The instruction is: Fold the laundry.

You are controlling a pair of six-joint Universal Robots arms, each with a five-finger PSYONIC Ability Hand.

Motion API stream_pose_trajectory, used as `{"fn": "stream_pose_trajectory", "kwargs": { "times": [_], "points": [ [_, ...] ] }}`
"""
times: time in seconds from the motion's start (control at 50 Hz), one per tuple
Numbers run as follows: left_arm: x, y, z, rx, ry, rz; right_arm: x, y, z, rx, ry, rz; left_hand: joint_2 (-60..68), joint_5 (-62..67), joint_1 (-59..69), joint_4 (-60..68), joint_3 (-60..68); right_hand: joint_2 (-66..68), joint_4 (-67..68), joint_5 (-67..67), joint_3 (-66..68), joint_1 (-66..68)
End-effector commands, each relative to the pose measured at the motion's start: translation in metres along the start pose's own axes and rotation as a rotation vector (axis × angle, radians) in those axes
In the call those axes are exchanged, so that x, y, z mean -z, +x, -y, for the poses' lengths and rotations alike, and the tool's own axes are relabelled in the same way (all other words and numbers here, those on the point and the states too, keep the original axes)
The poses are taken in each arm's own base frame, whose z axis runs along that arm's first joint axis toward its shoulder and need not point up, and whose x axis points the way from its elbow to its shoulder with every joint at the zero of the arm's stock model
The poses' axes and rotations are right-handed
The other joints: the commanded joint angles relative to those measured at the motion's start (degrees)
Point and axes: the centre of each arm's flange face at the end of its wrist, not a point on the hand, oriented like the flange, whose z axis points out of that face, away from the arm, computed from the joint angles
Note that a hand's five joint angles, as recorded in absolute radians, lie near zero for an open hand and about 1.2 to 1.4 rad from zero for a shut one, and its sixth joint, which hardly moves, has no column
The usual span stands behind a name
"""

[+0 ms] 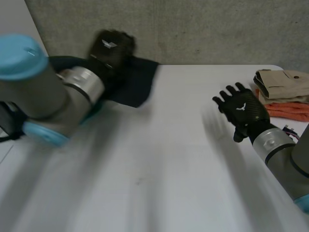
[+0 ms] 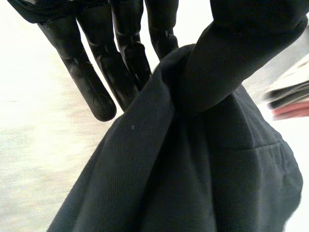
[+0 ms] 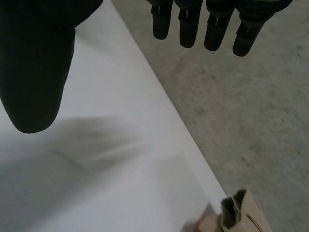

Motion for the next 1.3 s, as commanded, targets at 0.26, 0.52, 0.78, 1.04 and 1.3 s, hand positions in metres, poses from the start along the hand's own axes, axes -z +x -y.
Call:
{"fn": "stream_pose_trajectory", "kwargs": {
  "times": [0.26, 0.52, 0.78, 1.04, 1.3],
  "points": [
    [0.024, 0.085, -0.013, 0.105, -0.108, -0.195, -0.002, 0.017, -0.005, -0.109, -0.026, -0.056, -57.2, -55.2, -54.0, -57.3, -57.1, -1.7, -1.6, -2.6, -1.7, -2.7],
    [0.101, 0.031, -0.001, 0.076, -0.301, 0.046, 0.018, 0.013, 0.017, -0.127, -0.071, 0.066, -56.7, -54.7, -53.5, -56.8, -56.6, -1.7, -1.6, -2.6, -1.7, -2.7],
    [0.104, -0.06, -0.069, -0.259, -0.514, 0.256, 0.023, -0.06, 0.033, -0.116, 0.001, 0.268, -57.1, -55.0, -53.8, -57.2, -56.9, -1.7, -1.6, -2.6, -1.7, -2.7],
    [0.081, -0.089, -0.128, -0.264, -0.618, 0.243, -0.044, -0.096, 0.015, -0.06, 0.051, 0.115, -17.0, -14.9, -13.7, -17.1, -16.8, 4.8, 4.8, 3.8, 4.8, 3.8],
    [0.069, -0.067, -0.058, -0.253, -0.465, 0.269, -0.116, -0.041, 0.072, 0.015, 0.282, -0.143, 11.5, 13.6, 14.8, 11.4, 11.7, 68.3, 68.4, 67.4, 68.3, 67.3]
  ]
}}
